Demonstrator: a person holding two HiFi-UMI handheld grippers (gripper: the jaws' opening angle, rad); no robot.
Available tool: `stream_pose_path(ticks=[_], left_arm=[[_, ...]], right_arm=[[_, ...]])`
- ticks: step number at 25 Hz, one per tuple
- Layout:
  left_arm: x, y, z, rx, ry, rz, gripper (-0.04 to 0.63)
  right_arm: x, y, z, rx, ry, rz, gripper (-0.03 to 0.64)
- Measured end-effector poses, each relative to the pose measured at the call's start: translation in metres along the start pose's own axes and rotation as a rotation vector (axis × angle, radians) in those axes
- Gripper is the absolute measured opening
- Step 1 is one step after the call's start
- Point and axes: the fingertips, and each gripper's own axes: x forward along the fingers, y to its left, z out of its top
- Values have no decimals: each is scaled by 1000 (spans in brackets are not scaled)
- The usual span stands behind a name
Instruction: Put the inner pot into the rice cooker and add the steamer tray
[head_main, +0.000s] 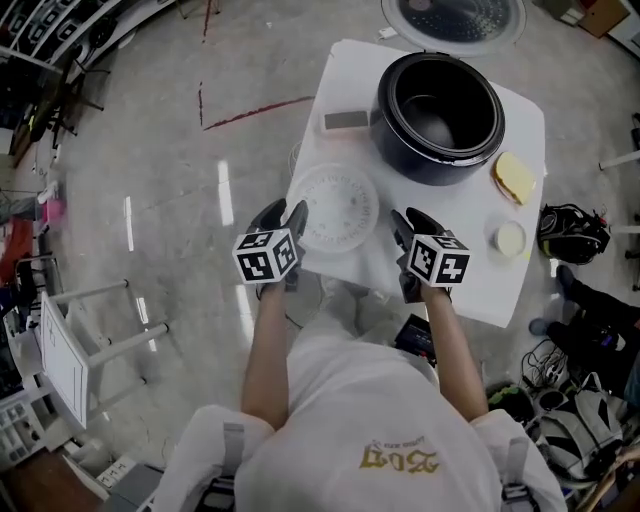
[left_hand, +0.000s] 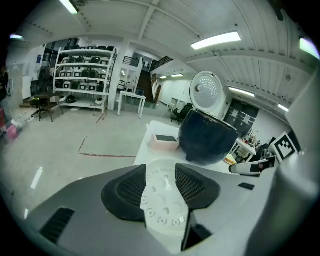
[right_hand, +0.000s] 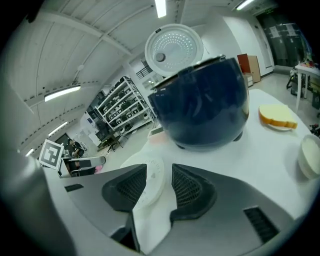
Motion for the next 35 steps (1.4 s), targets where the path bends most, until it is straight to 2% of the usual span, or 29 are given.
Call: stream_pose_path(ticks=[8,13,17,21,25,35], left_arm=[[30,50,-41,15,107,-33,204],[47,59,-61,24,170,-80,197],[58,58,-66,66,202,-128,175],[63,52,-65,105,219,-182,120],[64,51,-62,83,228,-220,112],[51,46,-32,57,168,-245,84]], right_arm=[[50,7,-43,11,111,-40,163],[66,6,-57,51,125,-81,163],[76,4,-63,102,108,-111,149],[79,5,-69,131,97,-134,84],[77,6,-68,204,98,-95,72],[59,24,-47,188,52,-89,60]])
